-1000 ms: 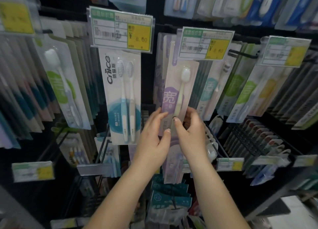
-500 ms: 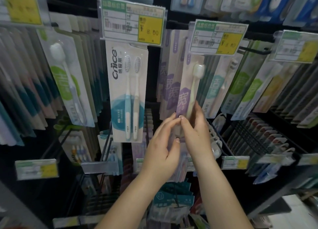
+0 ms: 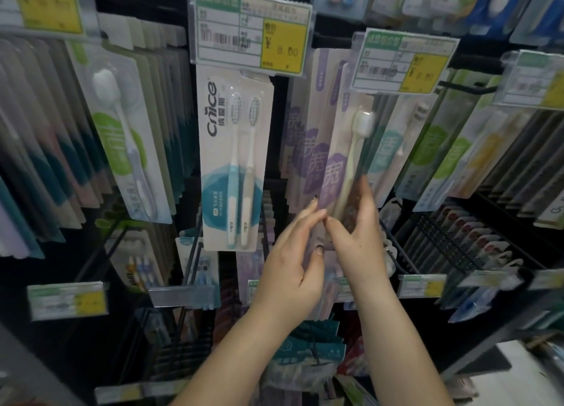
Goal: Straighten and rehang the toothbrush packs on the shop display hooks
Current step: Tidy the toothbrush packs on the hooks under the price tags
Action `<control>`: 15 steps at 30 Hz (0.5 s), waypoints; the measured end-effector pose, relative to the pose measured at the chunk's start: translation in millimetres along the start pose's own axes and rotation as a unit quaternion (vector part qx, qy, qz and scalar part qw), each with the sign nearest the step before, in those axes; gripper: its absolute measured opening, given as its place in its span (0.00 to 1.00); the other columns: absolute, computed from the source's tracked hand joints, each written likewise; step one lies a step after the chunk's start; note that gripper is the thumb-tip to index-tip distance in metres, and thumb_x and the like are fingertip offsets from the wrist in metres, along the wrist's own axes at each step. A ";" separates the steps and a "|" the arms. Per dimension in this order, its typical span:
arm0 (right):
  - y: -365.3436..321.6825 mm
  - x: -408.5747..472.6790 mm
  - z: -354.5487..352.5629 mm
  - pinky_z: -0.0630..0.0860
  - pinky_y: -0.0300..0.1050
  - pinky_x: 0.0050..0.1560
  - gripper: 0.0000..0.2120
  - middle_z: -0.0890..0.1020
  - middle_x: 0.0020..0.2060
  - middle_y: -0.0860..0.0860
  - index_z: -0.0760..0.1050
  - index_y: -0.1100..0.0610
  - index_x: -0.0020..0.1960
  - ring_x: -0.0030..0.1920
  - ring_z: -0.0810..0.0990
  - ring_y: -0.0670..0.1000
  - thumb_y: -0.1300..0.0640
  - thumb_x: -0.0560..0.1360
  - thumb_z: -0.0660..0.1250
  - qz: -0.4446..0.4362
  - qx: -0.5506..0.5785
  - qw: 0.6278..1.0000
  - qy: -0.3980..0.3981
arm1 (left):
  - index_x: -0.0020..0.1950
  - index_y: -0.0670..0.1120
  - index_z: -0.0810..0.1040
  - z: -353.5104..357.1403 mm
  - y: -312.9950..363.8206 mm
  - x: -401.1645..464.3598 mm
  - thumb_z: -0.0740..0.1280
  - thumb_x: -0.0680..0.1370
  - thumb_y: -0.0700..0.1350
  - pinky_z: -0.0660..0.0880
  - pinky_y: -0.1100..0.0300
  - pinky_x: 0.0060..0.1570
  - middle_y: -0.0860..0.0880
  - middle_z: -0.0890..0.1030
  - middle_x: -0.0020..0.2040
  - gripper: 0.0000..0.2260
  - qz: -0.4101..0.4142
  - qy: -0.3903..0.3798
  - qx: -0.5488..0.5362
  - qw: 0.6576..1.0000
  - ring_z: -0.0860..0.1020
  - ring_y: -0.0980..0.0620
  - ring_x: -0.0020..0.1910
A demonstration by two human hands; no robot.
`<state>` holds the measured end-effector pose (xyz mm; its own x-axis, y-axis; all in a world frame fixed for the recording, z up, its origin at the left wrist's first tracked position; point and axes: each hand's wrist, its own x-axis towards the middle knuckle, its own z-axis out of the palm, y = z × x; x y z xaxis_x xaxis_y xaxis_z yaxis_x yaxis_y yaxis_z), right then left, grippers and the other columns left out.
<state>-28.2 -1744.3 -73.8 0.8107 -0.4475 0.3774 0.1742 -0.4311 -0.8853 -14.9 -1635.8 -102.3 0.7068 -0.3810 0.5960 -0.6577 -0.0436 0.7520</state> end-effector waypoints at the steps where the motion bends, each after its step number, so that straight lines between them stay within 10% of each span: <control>1: -0.7 -1.3 2.1 0.53 0.37 0.72 0.35 0.55 0.72 0.42 0.48 0.51 0.76 0.74 0.52 0.43 0.60 0.75 0.63 -0.018 -0.021 0.999 0.017 | 0.68 0.52 0.65 -2.6 0.2 -0.2 0.57 0.76 0.39 0.54 0.74 0.67 0.62 0.61 0.70 0.21 0.006 0.004 0.009 1.000 0.59 0.68 0.70; 4: -6.1 -5.9 11.0 0.48 0.24 0.67 0.34 0.56 0.70 0.42 0.50 0.53 0.75 0.72 0.52 0.40 0.54 0.73 0.61 -0.101 -0.073 0.989 0.084 | 0.69 0.49 0.67 -13.4 3.1 -2.5 0.56 0.76 0.41 0.55 0.74 0.67 0.60 0.62 0.71 0.21 0.038 0.018 0.035 0.999 0.59 0.66 0.71; 10: -27.4 -17.8 35.0 0.62 0.45 0.71 0.25 0.68 0.65 0.54 0.64 0.61 0.68 0.69 0.66 0.51 0.60 0.72 0.59 -0.291 -0.075 0.940 0.162 | 0.65 0.45 0.69 -43.9 9.5 -10.3 0.58 0.76 0.39 0.59 0.63 0.70 0.49 0.67 0.69 0.17 0.114 0.188 0.175 0.960 0.64 0.53 0.71; 15: -38.9 -24.9 59.8 0.67 0.49 0.69 0.26 0.69 0.65 0.49 0.63 0.60 0.70 0.68 0.68 0.47 0.62 0.72 0.59 -0.278 -0.014 0.958 0.076 | 0.72 0.54 0.56 -56.2 6.3 -11.5 0.60 0.77 0.44 0.48 0.71 0.70 0.49 0.53 0.76 0.25 -0.033 0.240 0.157 0.957 0.51 0.57 0.74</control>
<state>-21.7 -1669.5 -65.0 0.5066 -0.2510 0.8248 0.5379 -0.6556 -0.5299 -12.6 -1579.7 -88.6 0.7382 0.0983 0.6674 -0.5997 -0.3574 0.7160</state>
